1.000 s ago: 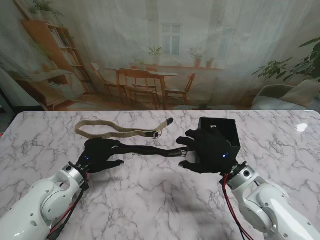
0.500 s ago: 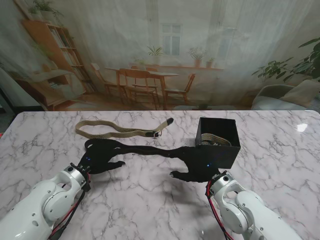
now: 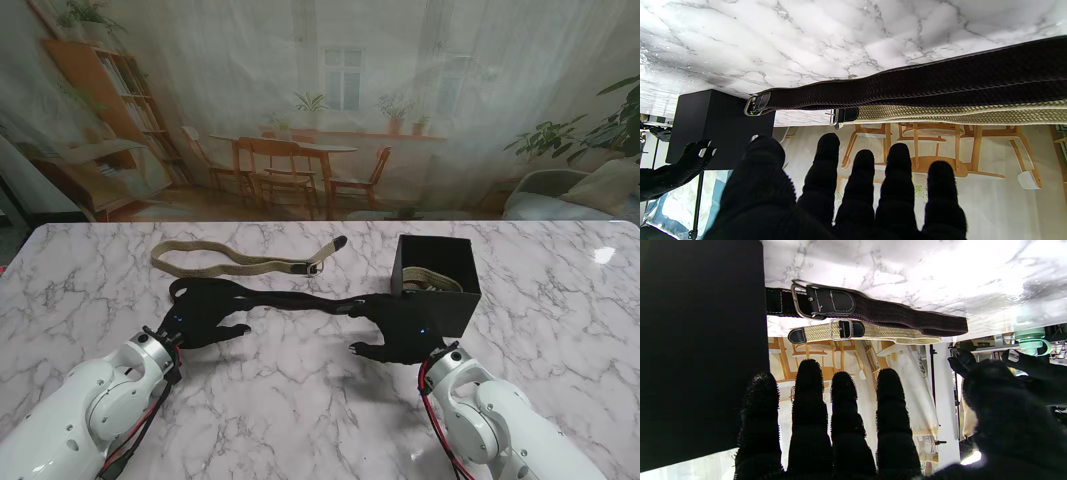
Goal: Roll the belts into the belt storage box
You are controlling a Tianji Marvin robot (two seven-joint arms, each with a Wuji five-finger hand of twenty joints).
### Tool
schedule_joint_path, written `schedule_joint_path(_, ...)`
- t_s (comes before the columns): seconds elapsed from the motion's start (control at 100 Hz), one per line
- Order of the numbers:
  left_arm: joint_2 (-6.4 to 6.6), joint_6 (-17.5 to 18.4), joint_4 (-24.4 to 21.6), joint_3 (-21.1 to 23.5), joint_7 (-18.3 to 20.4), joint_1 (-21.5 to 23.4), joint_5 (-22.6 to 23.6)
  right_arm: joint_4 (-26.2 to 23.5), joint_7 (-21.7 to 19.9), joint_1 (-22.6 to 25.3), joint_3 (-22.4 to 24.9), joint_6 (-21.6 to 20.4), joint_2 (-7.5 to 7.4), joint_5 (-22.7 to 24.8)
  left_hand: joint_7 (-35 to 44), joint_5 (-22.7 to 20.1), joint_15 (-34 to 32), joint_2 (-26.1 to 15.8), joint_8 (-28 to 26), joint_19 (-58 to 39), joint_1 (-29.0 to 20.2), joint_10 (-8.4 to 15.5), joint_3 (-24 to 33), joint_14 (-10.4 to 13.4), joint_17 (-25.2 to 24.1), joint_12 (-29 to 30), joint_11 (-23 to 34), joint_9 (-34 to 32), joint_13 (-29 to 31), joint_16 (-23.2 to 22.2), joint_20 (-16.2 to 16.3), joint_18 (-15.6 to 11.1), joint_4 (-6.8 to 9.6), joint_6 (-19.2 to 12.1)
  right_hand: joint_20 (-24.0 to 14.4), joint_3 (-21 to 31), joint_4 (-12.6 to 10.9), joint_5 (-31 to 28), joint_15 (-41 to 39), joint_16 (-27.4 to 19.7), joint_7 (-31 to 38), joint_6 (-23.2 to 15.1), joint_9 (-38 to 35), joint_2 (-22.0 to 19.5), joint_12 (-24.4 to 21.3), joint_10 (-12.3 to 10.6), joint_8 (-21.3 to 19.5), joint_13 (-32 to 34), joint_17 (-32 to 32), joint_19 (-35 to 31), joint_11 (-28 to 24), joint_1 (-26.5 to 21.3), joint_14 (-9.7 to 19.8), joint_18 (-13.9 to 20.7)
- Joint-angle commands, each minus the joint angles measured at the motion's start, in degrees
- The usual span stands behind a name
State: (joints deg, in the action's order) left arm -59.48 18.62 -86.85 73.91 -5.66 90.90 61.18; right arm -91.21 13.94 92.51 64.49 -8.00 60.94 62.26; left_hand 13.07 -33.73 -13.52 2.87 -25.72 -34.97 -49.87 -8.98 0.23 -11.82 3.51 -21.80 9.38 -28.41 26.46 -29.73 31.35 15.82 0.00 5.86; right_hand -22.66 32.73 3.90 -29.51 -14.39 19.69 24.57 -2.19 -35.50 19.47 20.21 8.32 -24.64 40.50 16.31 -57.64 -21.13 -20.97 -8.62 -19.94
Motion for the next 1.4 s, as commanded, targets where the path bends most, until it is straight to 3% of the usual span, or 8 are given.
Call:
schedule_joint_path(0.0, -0.03, -0.1, 0.0, 0.1, 0.5, 0.2, 0.2, 0.2, -0.2, 0.3, 0.1, 0.2, -0.07, 0.2, -0.7, 1.4, 0.2, -3.0, -0.3, -1.0, 0.2, -0.1, -1.7, 0.1, -1.0, 0.0, 0.0, 2.0, -1.8, -0.3, 1.3, 1.2, -0.6, -0.4, -0.8, 0.2, -0.8, 2.2, 1.3, -1.0, 0.8, 0.1, 1.7, -2.0, -0.2, -0.3, -1.1, -2.3, -1.2, 0.3, -1.0, -0.8, 0.2, -0.6)
schedule_joint_path(0.46, 0.02, -0.1, 0.0, 0.2, 0.6, 0.2, 0.4, -0.8, -0.1, 1.1, 0.9, -0.6, -0.14, 0.8, -0.6, 1.2, 0.1, -3.0, -0.4, -1.0, 0.3, -0.2, -1.7, 0.2, -1.0, 0.1, 0.0, 1.9, -1.7, -0.2, 1.3, 1.2, -0.6, -0.5, -1.0, -0.1, -0.8, 2.1, 1.4, -1.1, 0.7, 0.2, 1.8, -2.1, -0.5, -0.1, -0.9, -2.6, -1.5, 0.5, -1.0, -0.8, 0.0, -0.7)
schedule_joint_path(0.71, 0.02, -0.3, -0.1, 0.2, 0.5, 0.2, 0.6, -4.7, 3.9, 4.8, 4.0, -3.9, -0.12, 3.2, -0.6, 1.3, 0.2, -3.0, -0.4, -0.9, 0.3, -0.2, -1.7, 0.1, -1.0, 0.1, 0.0, 2.0, -1.7, -0.2, 1.3, 1.3, -0.61, -0.4, -1.1, -0.2, -0.8, 1.6, 1.5, -1.2, 0.6, 0.2, 1.2, -2.0, -0.6, -0.2, -0.8, -2.4, -1.3, 0.5, -0.9, -0.8, 0.1, -0.8)
schedule_joint_path(0.87, 0.02, -0.3, 0.0, 0.1, 0.4, 0.1, 0.6, -5.1, 3.8, 5.2, 4.3, -4.0, -0.14, 3.3, -0.7, 1.4, 0.1, -3.0, -0.4, -1.0, 0.3, -0.1, -1.7, 0.2, -1.0, 0.1, 0.0, 2.0, -1.7, -0.2, 1.3, 1.2, -0.61, -0.5, -1.1, -0.3, -0.8, 1.6, 1.6, -1.3, 0.5, 0.2, 1.1, -2.0, -0.6, -0.2, -0.7, -2.4, -1.3, 0.6, -0.6, -0.8, 0.1, -0.8)
schedule_joint_path(1.08, 0.02, -0.3, 0.1, 0.0, 0.3, -0.1, 0.7, -4.9, 3.6, 5.0, 4.1, -3.8, -0.15, 3.3, -1.1, 2.4, 0.8, -2.4, -0.2, -0.5, 0.1, -0.8, -1.7, 0.6, -0.4, 3.9, -4.3, 7.5, -2.0, 0.5, 0.8, 0.3, -0.59, -0.5, -1.2, -0.4, -0.8, 1.7, 1.6, -1.3, 0.4, 0.2, 1.2, -2.1, -0.6, -0.3, -0.7, -2.4, -1.3, 0.6, -0.6, -0.8, 0.1, -0.8)
schedule_joint_path(1.21, 0.14, -0.1, 0.2, -0.2, 0.6, -0.6, 1.1, -5.0, 3.7, 5.2, 4.3, -3.6, -0.09, 3.2, -3.9, 6.3, 1.8, -1.1, 1.3, 0.1, 0.5, -2.0, -1.6, 1.0, 0.1, 8.9, -7.6, 10.9, -2.2, 1.9, -0.1, -0.5, -0.54, -1.2, -1.2, -0.4, -0.8, 1.6, 1.6, -1.3, 0.4, 0.3, 1.2, -2.0, -0.6, -0.2, -0.8, -2.4, -1.3, 0.6, -0.6, -0.9, 0.1, -0.8)
schedule_joint_path(1.39, 0.46, 0.4, 2.0, -0.4, 2.4, -3.7, 1.5, -5.2, 4.1, 5.5, 4.8, -3.5, -0.01, 3.1, -9.0, 14.3, 1.0, 1.6, 4.5, -1.0, 2.6, -1.9, -1.6, 1.3, 0.5, 10.1, -7.3, 11.3, -1.8, 1.9, 0.3, -1.1, -0.45, -1.2, -1.2, -0.4, -0.8, 1.6, 1.6, -1.3, 0.4, 0.3, 1.2, -2.0, -0.6, -0.2, -0.8, -2.5, -1.4, 0.7, -0.6, -0.9, 0.0, -0.8)
